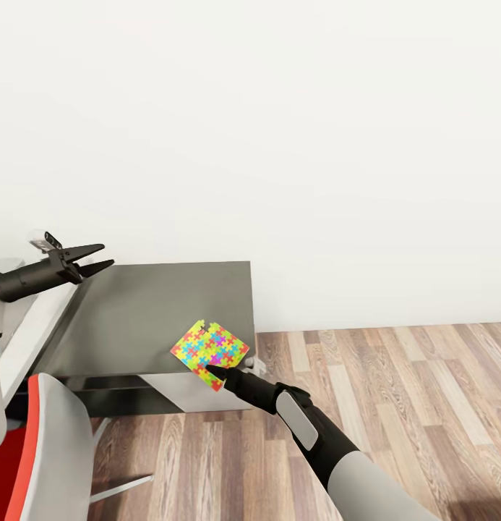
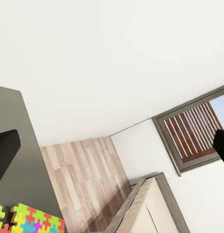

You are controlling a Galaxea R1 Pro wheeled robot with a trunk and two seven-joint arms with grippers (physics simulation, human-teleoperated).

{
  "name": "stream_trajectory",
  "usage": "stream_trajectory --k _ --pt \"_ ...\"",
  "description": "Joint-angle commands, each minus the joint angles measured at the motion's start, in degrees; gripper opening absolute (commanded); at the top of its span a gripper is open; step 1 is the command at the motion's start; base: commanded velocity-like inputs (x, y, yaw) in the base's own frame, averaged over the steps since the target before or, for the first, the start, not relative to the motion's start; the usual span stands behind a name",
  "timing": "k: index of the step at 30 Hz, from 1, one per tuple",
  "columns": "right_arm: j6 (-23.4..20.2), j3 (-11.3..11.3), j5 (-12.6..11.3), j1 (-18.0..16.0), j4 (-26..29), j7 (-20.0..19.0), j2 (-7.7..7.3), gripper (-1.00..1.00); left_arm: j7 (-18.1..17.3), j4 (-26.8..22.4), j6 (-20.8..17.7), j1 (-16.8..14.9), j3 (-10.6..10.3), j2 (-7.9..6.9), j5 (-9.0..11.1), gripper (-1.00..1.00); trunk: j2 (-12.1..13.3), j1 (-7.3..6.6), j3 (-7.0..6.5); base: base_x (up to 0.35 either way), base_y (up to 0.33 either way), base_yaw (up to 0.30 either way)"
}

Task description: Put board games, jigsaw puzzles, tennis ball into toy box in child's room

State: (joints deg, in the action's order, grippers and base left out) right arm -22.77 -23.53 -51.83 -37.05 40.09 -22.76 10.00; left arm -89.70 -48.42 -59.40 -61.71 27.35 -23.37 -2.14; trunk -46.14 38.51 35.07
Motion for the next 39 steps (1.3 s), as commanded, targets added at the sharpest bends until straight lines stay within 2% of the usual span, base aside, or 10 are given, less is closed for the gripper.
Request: stream_trajectory --k 1,28,29,39 --pt "-0.3 0.0 -0.4 0.0 0.0 0.0 0.0 1.0 -0.3 0.0 -0.6 0.0 0.1 -0.01 -0.2 1.0 0.0 0.01 0.05 0.0 0.062 0.0" --pt "-0.3 0.0 -0.4 0.0 0.0 0.0 0.0 1.0 -0.3 0.0 -0.6 0.0 0.1 -0.01 -0.2 1.0 0.0 0.01 0.05 0.0 0.006 0.0" --pt "-0.3 0.0 -0.4 0.0 0.0 0.0 0.0 -1.0 -0.3 0.0 -0.6 0.0 0.1 -0.01 -0.2 1.0 0.0 0.01 0.05 0.0 0.0 0.0" --pt "-0.3 0.0 -0.4 0.0 0.0 -0.1 0.0 -1.0 -0.3 0.0 -0.6 0.3 0.1 0.01 -0.2 1.0 0.0 0.01 0.05 0.0 0.0 0.0"
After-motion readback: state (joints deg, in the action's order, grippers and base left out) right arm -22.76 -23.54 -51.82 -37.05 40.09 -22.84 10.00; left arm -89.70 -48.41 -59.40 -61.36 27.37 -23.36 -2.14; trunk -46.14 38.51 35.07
